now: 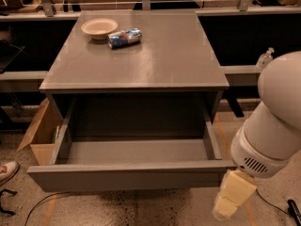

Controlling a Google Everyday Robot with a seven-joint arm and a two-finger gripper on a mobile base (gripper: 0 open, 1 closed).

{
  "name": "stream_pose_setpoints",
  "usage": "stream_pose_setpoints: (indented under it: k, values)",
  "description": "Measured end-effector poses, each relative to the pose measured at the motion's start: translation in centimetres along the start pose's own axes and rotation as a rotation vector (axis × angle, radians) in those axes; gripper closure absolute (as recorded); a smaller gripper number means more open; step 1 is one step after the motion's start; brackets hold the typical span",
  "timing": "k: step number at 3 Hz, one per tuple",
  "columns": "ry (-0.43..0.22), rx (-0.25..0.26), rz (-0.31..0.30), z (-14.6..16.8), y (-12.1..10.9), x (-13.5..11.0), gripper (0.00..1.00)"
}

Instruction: Close top drawer

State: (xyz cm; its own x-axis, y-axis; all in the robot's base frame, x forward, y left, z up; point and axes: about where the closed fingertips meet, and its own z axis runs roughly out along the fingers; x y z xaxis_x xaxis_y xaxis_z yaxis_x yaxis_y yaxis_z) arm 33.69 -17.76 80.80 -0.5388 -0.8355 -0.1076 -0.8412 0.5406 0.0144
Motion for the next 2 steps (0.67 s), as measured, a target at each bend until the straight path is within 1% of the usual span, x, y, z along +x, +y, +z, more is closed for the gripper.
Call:
stream_pose_setpoints:
  k: [1,2]
  values:
    - [0.018,-0.035,0.037,3.0,1.1,-0.3,0.00]
    - [0.034,-0.067,0.055,5.7,1.7,-0.8,0.05]
